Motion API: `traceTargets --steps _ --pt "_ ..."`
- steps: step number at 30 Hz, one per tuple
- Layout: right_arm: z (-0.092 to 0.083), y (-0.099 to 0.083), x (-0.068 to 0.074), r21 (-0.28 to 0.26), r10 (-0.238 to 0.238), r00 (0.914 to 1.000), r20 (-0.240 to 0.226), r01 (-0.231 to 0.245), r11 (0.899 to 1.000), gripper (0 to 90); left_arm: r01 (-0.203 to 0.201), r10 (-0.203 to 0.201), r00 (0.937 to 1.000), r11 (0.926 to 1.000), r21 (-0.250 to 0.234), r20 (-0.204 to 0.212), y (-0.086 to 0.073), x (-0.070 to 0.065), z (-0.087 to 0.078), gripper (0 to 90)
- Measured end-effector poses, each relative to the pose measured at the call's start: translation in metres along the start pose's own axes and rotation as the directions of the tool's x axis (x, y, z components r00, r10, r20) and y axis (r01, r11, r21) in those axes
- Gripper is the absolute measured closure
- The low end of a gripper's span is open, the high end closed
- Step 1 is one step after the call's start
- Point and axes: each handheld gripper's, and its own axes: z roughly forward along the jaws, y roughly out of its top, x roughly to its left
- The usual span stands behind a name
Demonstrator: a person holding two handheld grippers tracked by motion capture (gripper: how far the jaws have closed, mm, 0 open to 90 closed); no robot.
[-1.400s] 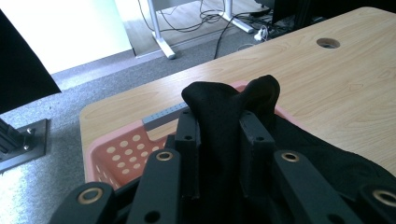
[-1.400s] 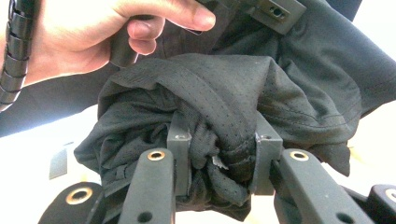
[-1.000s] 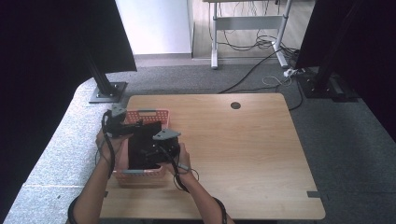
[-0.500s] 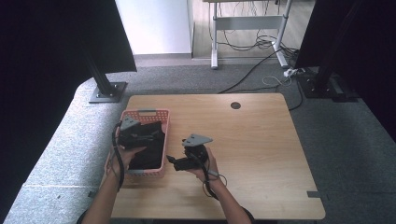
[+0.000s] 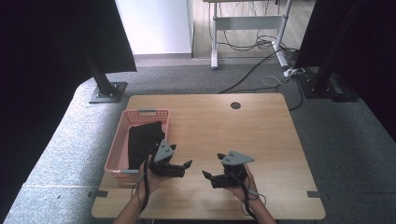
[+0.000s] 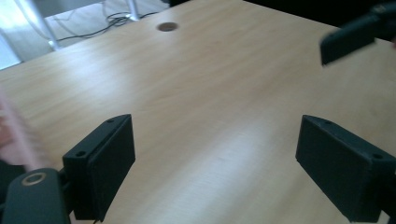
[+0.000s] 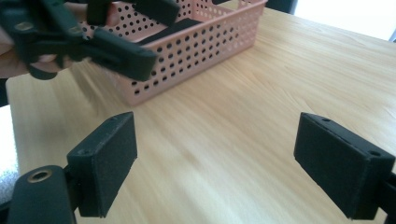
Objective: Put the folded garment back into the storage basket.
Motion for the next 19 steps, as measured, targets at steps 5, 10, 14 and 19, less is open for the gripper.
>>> traceTargets --steps 5,10,14,19 --pt "-0.029 -0.029 -0.002 0.001 -0.024 0.9993 0.03 0.024 1.0 12.8 0.004 -0.002 0.9961 0.9997 -0.022 0.088 -0.02 -0.033 -0.013 12.4" --pt "-0.045 -0.06 -0.005 0.02 -0.01 0.9989 0.046 0.009 1.0 12.2 -0.034 0.034 0.9932 0.9994 0.003 0.112 -0.044 -0.055 -0.019 12.3" --pt "-0.05 -0.078 -0.007 0.025 0.006 0.9979 0.065 -0.008 1.0 11.5 -0.053 0.049 0.9951 0.9976 0.044 0.086 -0.058 -0.059 -0.013 11.9" --pt "-0.054 -0.088 -0.011 0.033 0.042 0.9961 0.078 -0.044 0.998 12.0 -0.033 0.027 0.9961 0.9971 0.069 0.084 -0.067 -0.057 -0.006 9.9"
